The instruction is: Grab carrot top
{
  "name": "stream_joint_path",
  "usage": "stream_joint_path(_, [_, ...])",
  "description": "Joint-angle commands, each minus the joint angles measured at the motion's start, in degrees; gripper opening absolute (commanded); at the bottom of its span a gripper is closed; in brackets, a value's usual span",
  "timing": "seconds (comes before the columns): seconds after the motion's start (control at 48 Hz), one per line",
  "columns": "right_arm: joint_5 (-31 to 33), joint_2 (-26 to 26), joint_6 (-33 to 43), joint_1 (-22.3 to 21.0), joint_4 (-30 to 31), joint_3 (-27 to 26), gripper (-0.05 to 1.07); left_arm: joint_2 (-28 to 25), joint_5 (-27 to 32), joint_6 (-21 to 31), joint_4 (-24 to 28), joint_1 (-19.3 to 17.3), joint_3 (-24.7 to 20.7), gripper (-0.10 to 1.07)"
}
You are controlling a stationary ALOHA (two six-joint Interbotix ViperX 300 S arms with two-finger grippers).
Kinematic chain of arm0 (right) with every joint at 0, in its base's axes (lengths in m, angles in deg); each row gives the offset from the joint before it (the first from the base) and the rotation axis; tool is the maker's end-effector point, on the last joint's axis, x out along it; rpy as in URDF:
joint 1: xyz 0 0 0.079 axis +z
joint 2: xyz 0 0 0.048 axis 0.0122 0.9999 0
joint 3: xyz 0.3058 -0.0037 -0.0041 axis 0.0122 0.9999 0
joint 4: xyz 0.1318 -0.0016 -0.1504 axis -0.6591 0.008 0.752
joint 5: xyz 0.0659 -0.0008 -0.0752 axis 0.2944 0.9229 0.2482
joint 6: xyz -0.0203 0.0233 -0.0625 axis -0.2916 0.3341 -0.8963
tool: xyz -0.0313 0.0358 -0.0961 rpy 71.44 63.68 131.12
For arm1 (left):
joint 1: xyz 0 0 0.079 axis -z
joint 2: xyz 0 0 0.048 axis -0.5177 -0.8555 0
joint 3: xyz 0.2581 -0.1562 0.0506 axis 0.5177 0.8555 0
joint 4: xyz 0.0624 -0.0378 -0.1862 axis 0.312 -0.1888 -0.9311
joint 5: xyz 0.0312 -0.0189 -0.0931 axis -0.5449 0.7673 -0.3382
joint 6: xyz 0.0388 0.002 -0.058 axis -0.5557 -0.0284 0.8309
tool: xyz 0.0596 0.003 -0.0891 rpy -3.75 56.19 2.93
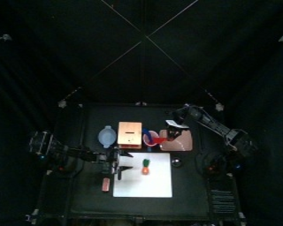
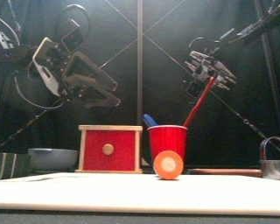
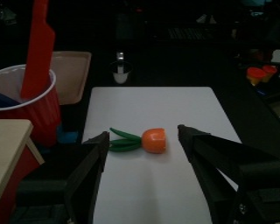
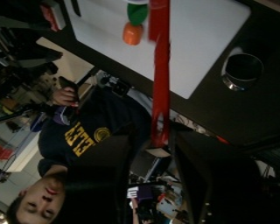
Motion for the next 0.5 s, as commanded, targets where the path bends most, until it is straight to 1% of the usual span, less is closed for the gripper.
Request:
stream_joint_path(0.0, [-0.3,-1.2,-0.3,-0.2,-1.1,-2.2,0.79,0.2,-0.5,-0.1,0.0,0.0,-0.7,0.96])
stream_joint_path(0.104, [-0.3,-2.9,-1.7,-0.4,-1.1,-2.5,0.79,0.2,-0.5,0.0,-0.1,0.0,-0.9,0.96])
stream_joint_path(0.271, [-1.2,-7.4,-5.1,-0.2,-1.0,0.0,0.79,0.5,-0.5,0.0,-0.1,0.0,-1.2,0.96])
stream_joint_path(0.354, [-3.9,-10.7,-7.7,0.3,0.1,2.7,0.79,1.1,-0.6,-0.1,-0.1,0.0,-1.4,0.96])
stream_joint_path(0.479, [-11.2,-17.1,-12.1,2.7,2.0,9.3,0.79,1.4,-0.5,-0.1,-0.1,-0.4,-2.0,0.96])
